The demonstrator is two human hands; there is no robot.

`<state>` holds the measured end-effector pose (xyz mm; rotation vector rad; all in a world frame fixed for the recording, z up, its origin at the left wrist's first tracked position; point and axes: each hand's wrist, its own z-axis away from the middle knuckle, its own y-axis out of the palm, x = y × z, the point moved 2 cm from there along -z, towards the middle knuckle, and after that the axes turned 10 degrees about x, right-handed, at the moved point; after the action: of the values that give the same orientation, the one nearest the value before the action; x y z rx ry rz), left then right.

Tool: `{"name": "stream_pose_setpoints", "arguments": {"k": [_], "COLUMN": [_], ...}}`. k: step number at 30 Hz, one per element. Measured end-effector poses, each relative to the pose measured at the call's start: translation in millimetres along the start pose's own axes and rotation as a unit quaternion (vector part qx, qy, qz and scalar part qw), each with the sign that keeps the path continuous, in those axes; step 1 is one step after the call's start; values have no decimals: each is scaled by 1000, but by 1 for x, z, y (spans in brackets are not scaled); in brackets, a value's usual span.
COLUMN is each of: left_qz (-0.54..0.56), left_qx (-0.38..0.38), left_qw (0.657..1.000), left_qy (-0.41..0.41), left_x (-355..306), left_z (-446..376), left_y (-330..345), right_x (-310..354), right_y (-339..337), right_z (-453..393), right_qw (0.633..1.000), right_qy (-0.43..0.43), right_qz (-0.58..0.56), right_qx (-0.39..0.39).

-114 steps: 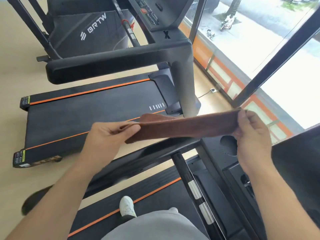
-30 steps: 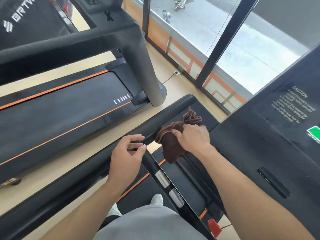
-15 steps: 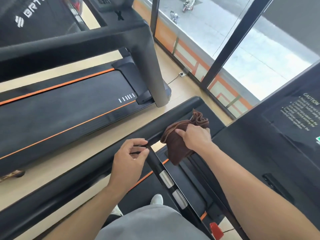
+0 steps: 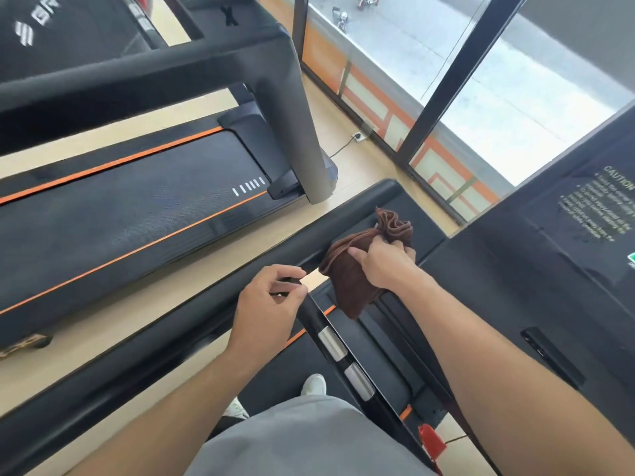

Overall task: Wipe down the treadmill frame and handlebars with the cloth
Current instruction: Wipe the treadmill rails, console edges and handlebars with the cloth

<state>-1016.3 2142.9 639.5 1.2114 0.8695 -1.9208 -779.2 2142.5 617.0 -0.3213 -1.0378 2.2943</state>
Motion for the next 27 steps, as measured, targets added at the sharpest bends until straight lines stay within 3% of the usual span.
{"name": "stream_pose_setpoints", "arguments": {"k": [7, 12, 18, 27], "left_qz": [-17, -22, -11, -51], "left_qx": [62, 74, 84, 80], "left_qw": [998, 997, 996, 996], "left_qy": [-8, 3, 6, 1], "left_x": [3, 2, -6, 7], "left_z": [10, 7, 6, 21], "left_y": [12, 11, 2, -48], "right_x": [-6, 19, 20, -28], "right_y": [4, 66, 56, -17], "right_z": [29, 40, 6, -50], "right_qw": [976, 947, 984, 964], "right_qy": [-9, -111, -27, 175], "right_qz": [-107, 12, -17, -132], "right_qx": [-190, -300, -175, -151]}}
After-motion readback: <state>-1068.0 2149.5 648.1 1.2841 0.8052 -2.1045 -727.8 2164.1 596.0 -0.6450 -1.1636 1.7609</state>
